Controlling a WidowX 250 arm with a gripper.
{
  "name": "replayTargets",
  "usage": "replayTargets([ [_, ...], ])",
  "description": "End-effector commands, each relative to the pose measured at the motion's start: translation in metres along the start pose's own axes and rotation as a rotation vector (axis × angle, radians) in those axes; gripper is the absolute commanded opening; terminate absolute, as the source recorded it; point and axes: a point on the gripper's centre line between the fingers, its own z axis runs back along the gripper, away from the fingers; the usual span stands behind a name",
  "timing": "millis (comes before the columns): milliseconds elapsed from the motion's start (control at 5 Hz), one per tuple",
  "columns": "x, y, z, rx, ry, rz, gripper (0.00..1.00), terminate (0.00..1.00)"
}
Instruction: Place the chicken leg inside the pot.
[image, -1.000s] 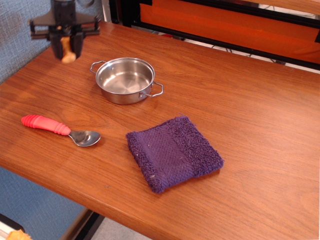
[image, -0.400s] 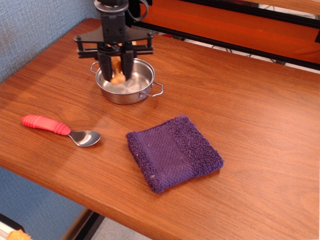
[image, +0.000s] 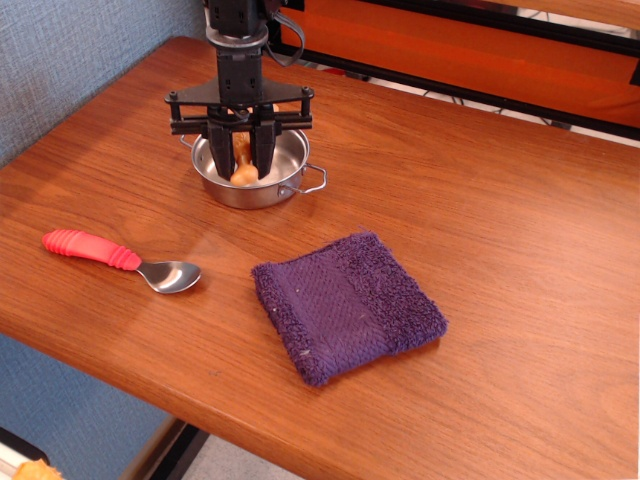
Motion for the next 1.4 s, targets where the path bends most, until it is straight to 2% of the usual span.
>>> replayTargets([
  [0,0.001,0.011,0.022,-0.004,-0.053,-0.009,0.00,0.00],
  [200,0.007,0.011,0.020,0.012,-0.012,-0.020,1.00,0.00],
  [400,0.010,0.010,0.023,0.022,-0.005,-0.043,1.00,0.00],
  [800,0.011,0.014,0.053,-0.044,-0.086,-0.062,1.00,0.00],
  [1000,0.017,0.034,0.065,0.003,-0.089,-0.260,1.00,0.00],
  [1200,0.023,0.059,0.071,-0.011,-0.113,-0.387,1.00,0.00],
])
